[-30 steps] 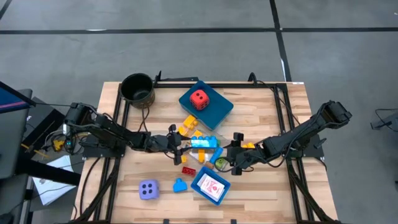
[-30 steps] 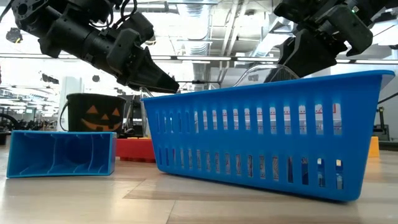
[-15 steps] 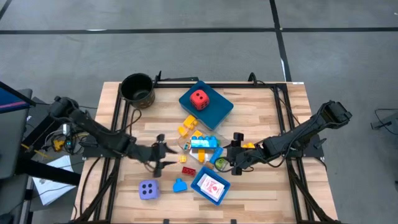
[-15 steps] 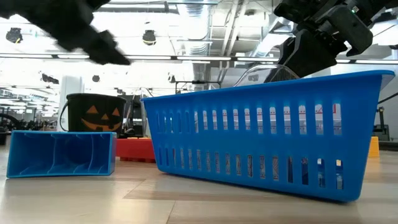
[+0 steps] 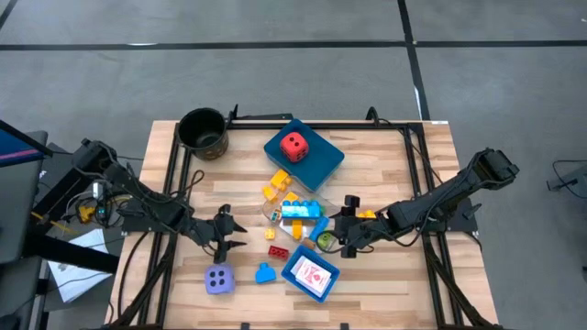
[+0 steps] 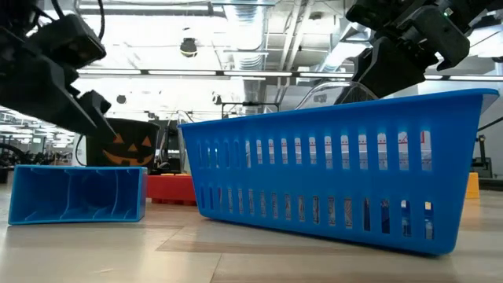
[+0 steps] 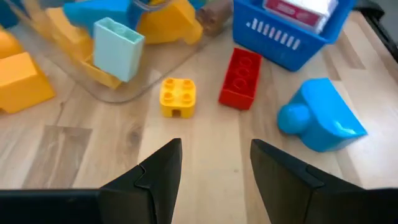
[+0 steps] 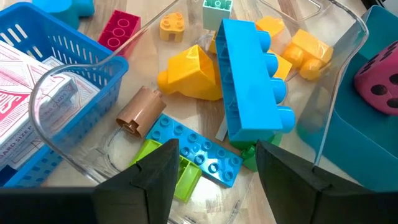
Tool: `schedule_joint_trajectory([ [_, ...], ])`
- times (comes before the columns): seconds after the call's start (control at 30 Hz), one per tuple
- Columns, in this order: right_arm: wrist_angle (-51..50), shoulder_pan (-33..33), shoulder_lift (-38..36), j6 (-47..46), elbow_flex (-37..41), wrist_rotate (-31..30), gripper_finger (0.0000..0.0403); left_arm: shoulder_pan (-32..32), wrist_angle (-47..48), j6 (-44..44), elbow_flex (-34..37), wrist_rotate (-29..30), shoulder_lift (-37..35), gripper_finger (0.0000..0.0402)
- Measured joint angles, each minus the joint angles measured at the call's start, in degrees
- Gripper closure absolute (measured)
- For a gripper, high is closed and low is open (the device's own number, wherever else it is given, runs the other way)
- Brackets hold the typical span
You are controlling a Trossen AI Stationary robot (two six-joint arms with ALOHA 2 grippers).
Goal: Pick & Place Toys
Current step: Put the yellow game piece block into the transparent bin
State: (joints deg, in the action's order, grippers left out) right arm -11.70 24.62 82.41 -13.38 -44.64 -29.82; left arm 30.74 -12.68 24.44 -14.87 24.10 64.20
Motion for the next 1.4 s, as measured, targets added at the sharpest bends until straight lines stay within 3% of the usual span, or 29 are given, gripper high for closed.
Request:
schedule_joint_trajectory([
  [0.67, 0.1, 0.0, 0.0, -0.2, 0.0, 0.0, 0.0198, -2.2, -7.1, -0.1, 1.5, 2.3, 0.0, 0.0214],
  [0.9, 0.1, 0.0, 0.0, -0.2, 0.0, 0.0, 0.0198, -2.2, -8.9, -0.5, 1.5, 2.4, 1.0, 0.0188],
  [1.17, 0.1, 0.0, 0.0, -0.2, 0.0, 0.0, 0.0198, -3.6, -18.2, -3.1, 1.5, 2.4, 9.1, 0.0131],
  [1.4, 0.0, 0.0, 0.0, -0.2, 0.0, 0.0, 0.0198, -6.9, -27.4, -5.1, 1.5, 2.4, 18.5, 0.0123],
])
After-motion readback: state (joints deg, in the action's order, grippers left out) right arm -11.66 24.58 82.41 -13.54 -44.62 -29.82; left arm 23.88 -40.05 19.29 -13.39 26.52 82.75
